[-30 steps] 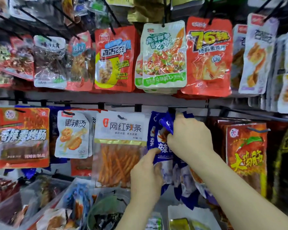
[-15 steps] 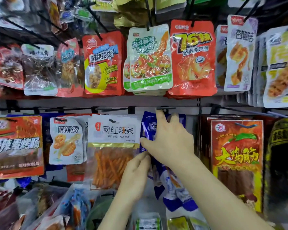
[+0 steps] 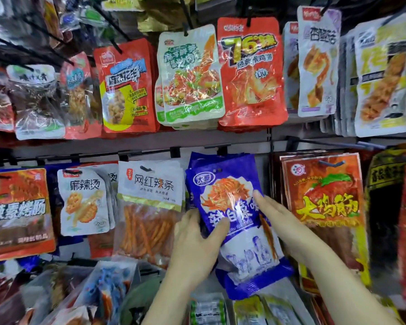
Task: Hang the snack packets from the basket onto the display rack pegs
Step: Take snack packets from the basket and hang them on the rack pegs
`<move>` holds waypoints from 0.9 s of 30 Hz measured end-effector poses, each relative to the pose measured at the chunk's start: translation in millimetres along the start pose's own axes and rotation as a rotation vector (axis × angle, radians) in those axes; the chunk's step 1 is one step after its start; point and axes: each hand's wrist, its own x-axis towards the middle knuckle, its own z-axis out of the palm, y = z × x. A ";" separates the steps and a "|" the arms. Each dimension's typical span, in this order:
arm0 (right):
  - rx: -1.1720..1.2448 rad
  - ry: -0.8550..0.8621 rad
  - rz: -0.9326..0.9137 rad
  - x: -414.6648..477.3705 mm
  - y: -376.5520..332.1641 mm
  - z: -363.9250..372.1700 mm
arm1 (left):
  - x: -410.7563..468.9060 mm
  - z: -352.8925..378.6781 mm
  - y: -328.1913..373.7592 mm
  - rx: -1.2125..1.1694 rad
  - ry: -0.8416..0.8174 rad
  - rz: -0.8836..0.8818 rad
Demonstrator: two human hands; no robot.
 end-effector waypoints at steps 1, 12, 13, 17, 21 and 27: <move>0.027 -0.046 0.019 -3.7 1.7 2.1 | -0.4 -0.7 -0.2 -0.046 -0.014 0.010; -0.057 -0.098 -0.117 -11.1 -2.9 1.9 | 14.2 -24.3 16.3 -0.389 -0.229 -0.177; -0.052 -0.101 -0.120 -5.8 -5.0 2.4 | 20.1 -24.9 18.8 -0.388 -0.185 -0.252; -0.001 -0.077 -0.097 11.4 -9.0 7.3 | 22.1 -33.5 20.3 -0.458 -0.123 -0.330; 0.027 -0.103 -0.072 16.3 -12.9 5.7 | 28.8 -39.0 14.8 -0.345 -0.037 -0.316; 0.011 -0.128 -0.075 22.3 -17.0 -4.6 | 68.1 -37.6 -4.0 0.070 -0.128 0.107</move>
